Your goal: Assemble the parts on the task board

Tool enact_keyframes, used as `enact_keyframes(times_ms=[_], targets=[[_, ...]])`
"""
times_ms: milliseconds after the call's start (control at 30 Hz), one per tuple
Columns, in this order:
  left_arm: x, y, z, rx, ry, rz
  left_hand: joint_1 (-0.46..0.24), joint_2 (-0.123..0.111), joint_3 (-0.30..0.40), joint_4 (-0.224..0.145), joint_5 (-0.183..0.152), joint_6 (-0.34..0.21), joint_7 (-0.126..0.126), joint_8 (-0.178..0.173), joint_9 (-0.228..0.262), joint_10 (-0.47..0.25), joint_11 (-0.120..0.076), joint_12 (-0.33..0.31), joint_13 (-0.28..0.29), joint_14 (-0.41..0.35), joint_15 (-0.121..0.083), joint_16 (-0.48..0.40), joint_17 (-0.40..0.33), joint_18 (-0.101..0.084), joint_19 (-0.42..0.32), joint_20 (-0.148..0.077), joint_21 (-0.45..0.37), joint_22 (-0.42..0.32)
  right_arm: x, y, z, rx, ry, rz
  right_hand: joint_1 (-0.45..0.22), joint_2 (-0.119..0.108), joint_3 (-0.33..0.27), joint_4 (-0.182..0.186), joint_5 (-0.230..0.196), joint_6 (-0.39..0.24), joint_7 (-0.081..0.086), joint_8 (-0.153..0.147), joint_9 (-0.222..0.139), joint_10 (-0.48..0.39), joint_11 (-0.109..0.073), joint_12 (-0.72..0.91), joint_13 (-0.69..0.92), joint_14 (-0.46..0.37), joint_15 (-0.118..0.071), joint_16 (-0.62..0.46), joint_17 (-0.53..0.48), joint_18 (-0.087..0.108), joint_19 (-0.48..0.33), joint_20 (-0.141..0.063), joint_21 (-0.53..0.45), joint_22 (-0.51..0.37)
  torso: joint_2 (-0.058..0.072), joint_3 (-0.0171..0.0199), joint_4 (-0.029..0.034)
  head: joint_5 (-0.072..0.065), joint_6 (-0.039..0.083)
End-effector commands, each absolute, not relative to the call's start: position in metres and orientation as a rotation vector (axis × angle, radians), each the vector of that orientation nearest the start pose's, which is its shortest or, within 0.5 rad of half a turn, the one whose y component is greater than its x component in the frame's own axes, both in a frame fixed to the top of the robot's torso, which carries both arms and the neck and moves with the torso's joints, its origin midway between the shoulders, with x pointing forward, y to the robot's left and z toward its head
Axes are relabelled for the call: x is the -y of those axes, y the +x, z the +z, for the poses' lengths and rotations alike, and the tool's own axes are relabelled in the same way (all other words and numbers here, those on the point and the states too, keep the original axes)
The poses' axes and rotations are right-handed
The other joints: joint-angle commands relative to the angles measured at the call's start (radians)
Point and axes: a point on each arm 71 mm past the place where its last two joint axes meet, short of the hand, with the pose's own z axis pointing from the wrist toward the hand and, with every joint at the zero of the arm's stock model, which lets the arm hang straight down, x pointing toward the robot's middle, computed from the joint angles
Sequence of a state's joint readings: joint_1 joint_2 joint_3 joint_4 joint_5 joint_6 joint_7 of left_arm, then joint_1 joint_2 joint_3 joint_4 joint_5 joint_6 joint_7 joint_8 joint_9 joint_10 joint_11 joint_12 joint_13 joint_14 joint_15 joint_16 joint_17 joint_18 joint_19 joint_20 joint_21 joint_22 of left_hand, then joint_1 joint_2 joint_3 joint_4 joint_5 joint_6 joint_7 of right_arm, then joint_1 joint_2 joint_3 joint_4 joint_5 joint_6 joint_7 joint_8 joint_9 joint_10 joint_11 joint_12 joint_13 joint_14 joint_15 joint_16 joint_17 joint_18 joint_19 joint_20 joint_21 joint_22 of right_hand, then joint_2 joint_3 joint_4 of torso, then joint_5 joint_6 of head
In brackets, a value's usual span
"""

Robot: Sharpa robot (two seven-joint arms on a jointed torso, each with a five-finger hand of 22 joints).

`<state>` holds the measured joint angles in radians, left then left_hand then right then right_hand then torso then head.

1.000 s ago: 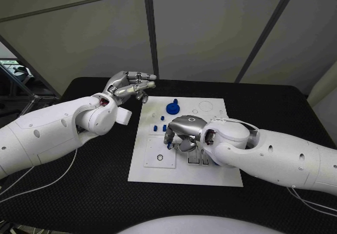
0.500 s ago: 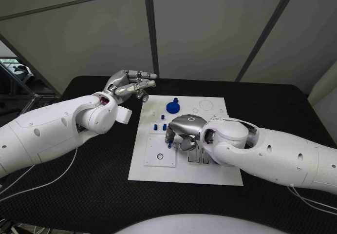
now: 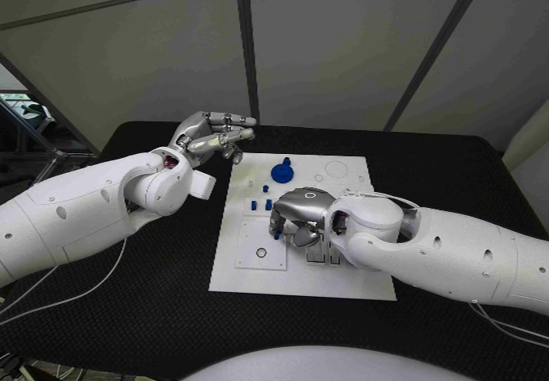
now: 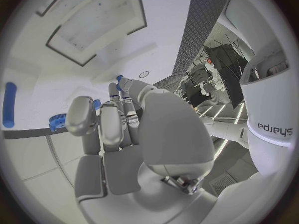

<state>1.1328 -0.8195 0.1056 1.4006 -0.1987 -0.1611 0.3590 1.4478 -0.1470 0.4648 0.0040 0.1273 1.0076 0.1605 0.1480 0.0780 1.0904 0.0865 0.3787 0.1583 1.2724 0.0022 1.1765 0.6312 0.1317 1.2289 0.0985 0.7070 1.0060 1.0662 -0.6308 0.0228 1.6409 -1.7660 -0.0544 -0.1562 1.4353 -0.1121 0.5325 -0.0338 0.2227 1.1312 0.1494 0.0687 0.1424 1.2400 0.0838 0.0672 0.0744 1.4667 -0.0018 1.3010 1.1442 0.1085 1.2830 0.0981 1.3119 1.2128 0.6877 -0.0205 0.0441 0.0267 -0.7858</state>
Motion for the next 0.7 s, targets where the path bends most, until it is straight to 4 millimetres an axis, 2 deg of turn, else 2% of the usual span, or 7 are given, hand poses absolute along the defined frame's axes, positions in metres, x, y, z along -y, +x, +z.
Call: enact_keyframes(times_ms=[33,200,433,700], targets=[[-0.2257,0.5138,-0.1647,-1.431,-0.936,-1.599,-0.002,0.005,-0.002,-0.003,-0.002,0.0,0.002,0.002,-0.001,-0.009,0.0,0.004,0.001,-0.008,0.003,-0.005,0.0,0.037,-0.006,0.003,-0.004,-0.001,0.059,0.4157,-0.2216,-1.786,-0.658,0.754,0.0,-0.001,-0.002,-0.002,0.003,0.007,0.002,-0.002,0.0,0.013,-0.005,0.004,-0.002,0.038,-0.003,0.004,-0.001,-0.017,0.006,0.004,0.003,0.001,0.0,0.0,-0.0001,0.001,-0.002],[-0.2254,0.5138,-0.1648,-1.432,-0.936,-1.6,-0.002,0.005,-0.002,-0.003,-0.002,0.0,0.002,0.002,-0.001,-0.009,0.0,0.004,0.001,-0.008,0.003,-0.005,0.0,0.037,-0.006,0.003,-0.004,-0.001,0.0578,0.416,-0.2217,-1.774,-0.656,0.752,-0.011,-0.006,-0.01,-0.001,0.002,0.001,0.003,-0.004,-0.001,0.008,-0.004,0.001,-0.002,0.036,-0.002,0.004,-0.004,-0.017,0.002,0.005,0.002,-0.001,0.0,-0.0005,0.0,0.001,-0.003],[-0.2247,0.5138,-0.1649,-1.435,-0.935,-1.603,-0.002,0.005,-0.002,-0.003,-0.002,0.0,0.002,0.002,-0.001,-0.009,0.0,0.004,0.001,-0.008,0.003,-0.005,0.0,0.037,-0.006,0.003,-0.004,-0.001,0.0565,0.4176,-0.2221,-1.755,-0.638,0.768,-0.05,-0.03,-0.03,0.012,0.013,-0.079,0.02,-0.009,-0.021,-0.098,0.02,-0.007,-0.013,0.03,0.019,0.0,-0.022,-0.009,-0.027,0.022,-0.025,-0.033,-0.001,-0.0002,-0.0004,0.001,-0.003],[-0.2241,0.5139,-0.1652,-1.44,-0.936,-1.605,-0.002,0.006,-0.002,-0.004,-0.001,0.0,0.002,0.002,-0.001,-0.011,0.0,0.005,0.001,-0.005,0.003,-0.001,0.006,0.037,-0.004,0.003,0.0,0.002,0.0582,0.4186,-0.2212,-1.736,-0.621,0.776,-0.053,-0.037,-0.035,0.01,0.014,-0.101,0.021,-0.007,-0.029,-0.144,0.028,-0.004,-0.012,0.024,0.025,-0.008,-0.039,-0.004,-0.044,0.029,-0.043,-0.056,-0.001,0.0,-0.0005,0.001,-0.001]])
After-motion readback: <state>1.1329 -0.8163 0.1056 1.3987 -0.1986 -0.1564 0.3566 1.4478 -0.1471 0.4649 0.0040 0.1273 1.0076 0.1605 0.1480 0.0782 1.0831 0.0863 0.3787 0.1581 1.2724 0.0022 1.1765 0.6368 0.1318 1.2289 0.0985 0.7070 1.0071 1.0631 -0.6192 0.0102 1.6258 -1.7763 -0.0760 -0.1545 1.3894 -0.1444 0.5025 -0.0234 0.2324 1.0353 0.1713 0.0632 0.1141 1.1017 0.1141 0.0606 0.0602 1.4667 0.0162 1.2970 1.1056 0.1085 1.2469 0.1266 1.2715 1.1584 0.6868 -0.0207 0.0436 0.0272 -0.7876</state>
